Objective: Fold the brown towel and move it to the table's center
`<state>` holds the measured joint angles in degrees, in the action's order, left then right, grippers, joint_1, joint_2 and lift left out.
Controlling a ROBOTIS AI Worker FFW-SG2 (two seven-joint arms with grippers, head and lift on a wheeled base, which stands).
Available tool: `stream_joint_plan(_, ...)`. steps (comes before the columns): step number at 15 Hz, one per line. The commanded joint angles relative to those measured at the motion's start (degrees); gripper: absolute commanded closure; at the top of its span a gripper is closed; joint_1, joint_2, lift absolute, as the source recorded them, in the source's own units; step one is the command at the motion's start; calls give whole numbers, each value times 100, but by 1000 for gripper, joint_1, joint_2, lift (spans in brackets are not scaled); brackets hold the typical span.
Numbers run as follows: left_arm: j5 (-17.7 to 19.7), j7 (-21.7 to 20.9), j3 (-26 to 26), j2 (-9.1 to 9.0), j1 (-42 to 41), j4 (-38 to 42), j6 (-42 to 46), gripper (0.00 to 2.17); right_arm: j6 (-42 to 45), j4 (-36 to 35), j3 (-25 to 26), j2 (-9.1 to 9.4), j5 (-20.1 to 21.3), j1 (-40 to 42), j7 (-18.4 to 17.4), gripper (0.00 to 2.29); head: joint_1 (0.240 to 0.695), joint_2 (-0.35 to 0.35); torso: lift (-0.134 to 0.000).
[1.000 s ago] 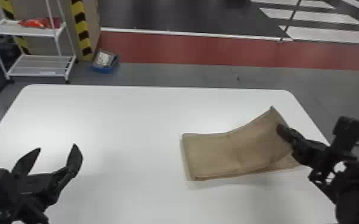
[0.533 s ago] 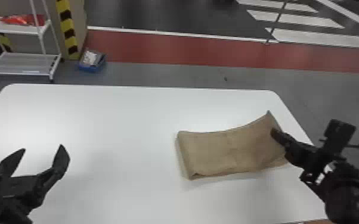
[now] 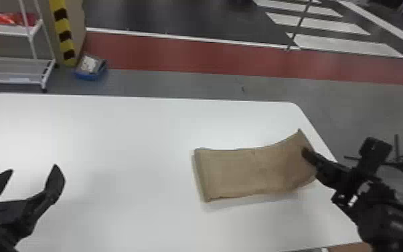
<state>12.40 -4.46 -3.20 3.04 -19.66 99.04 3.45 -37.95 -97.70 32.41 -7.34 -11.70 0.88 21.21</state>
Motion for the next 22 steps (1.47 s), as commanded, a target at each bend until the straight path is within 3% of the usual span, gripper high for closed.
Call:
stream_joint_plan(1,0,6,13,13,6,-8,-7,70,-33,199,-7,-57,-52,-132,-12,724,695,-238,-97)
stream_joint_plan(2,0,6,-5,13,-3,-8,-7,70,-86,199,55,-57,1,-132,-12,-2,695,-240,-97)
stream_joint_plan(4,8,6,-23,13,-12,-17,-7,70,-174,190,143,-92,1,-132,-12,9,695,-244,-97)
stream_joint_plan(7,8,-3,13,13,41,-96,10,70,-437,322,178,-426,45,-149,-3,63,695,-257,-97)
stream_joint_plan(11,8,-29,48,13,59,-140,10,70,-385,814,134,-681,203,-193,50,70,695,-297,-97)
stream_joint_plan(16,8,-29,127,30,147,-184,45,66,600,1746,-103,-821,467,-466,348,83,695,-315,-97)
stream_joint_plan(20,17,-38,285,83,314,-359,133,66,600,2018,-147,-909,581,-475,586,90,695,-311,-97)
stream_joint_plan(22,17,-38,373,92,437,-465,116,66,652,2211,-156,-944,634,-483,770,201,695,-316,-97)
